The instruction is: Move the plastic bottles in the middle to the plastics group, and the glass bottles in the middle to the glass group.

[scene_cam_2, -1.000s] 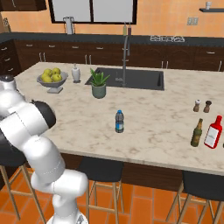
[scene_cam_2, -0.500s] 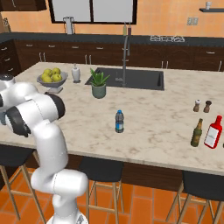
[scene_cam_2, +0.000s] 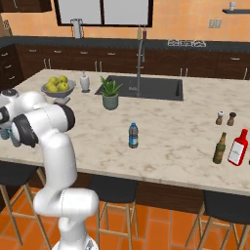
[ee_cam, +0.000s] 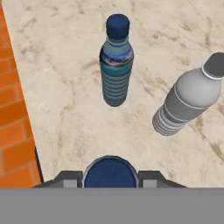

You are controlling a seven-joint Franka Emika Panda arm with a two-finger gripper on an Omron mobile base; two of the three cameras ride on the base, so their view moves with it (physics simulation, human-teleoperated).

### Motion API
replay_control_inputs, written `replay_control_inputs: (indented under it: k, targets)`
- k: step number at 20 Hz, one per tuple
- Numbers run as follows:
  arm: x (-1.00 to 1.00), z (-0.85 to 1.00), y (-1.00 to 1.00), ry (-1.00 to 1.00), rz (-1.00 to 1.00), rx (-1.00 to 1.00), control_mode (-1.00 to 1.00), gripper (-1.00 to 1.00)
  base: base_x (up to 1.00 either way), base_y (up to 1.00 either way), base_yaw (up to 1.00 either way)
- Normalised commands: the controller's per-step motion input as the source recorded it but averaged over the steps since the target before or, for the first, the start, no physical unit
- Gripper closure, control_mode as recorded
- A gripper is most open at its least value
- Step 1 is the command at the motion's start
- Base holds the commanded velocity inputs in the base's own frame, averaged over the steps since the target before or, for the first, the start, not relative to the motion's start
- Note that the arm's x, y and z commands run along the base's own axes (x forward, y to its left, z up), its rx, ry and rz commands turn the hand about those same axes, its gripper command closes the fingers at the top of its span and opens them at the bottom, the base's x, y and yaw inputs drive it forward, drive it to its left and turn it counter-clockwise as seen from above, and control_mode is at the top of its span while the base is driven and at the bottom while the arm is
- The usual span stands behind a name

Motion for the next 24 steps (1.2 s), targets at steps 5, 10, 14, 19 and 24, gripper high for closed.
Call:
replay_control_inputs:
  k: [5,10,14,19,24]
  targets:
    - [0.3,-0.2,0.01,0.0,0.0,0.11,-1.0,1.0,0.0,0.0,0.0]
    - [0.33,-0.27,0.12,0.0,0.0,0.0,-1.0,1.0,0.0,0.0,0.0]
    - [0.33,-0.21,0.22,0.0,0.0,0.0,-1.0,1.0,0.0,0.0,0.0]
    - [-0.01,-0.35,0.18,0.0,0.0,0.0,-1.0,1.0,0.0,0.0,0.0]
    - [-0.22,-0.61,0.26,0.09,-0.1,0.0,-1.0,1.0,0.0,0.0,0.0]
